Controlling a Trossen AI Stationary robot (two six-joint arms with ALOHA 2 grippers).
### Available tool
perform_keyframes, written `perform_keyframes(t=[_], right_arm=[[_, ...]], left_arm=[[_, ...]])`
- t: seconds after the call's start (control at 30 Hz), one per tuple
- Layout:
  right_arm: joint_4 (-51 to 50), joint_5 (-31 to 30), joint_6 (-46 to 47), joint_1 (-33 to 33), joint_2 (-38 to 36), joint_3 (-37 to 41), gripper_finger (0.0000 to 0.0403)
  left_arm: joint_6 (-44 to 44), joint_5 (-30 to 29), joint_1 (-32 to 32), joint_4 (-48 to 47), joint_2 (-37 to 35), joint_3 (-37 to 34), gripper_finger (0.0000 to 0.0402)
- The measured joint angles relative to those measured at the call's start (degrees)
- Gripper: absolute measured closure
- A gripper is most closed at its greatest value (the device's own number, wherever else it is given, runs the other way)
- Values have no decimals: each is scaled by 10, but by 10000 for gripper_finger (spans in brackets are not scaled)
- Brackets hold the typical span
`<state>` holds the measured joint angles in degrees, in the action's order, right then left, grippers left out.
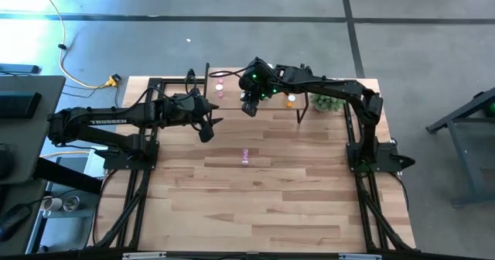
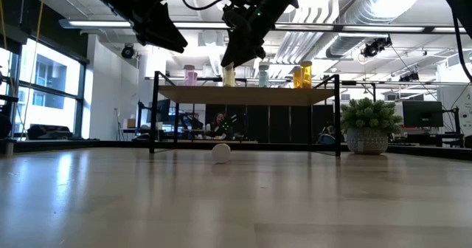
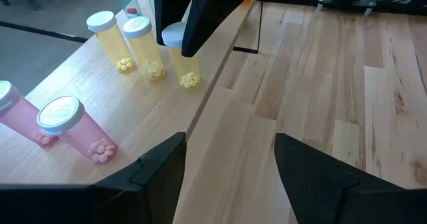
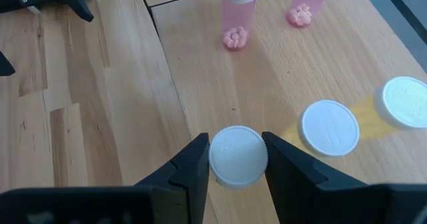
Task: Pick and place medicine bottles onto shelf by color
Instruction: Put the yellow pill bottle aligned with the other yellow pill bottles on the shelf, then put the pink pill bottle with the other pink pill bottles on the shelf
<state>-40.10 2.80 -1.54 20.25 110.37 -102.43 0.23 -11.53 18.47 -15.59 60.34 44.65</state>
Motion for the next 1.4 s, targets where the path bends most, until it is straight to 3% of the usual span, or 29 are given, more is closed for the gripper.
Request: perform_keyframes(t=[0.3, 0.63, 1.4], right_arm=[[0, 0, -11, 0, 0, 0, 282], [-3, -2, 0, 0, 2, 3, 237], [-16, -9, 17, 0, -45, 1, 235]], left_arm=[[0, 0, 0, 0, 0, 0, 186], [0, 0, 0, 0, 0, 0, 186], [0, 0, 0, 0, 0, 0, 186]])
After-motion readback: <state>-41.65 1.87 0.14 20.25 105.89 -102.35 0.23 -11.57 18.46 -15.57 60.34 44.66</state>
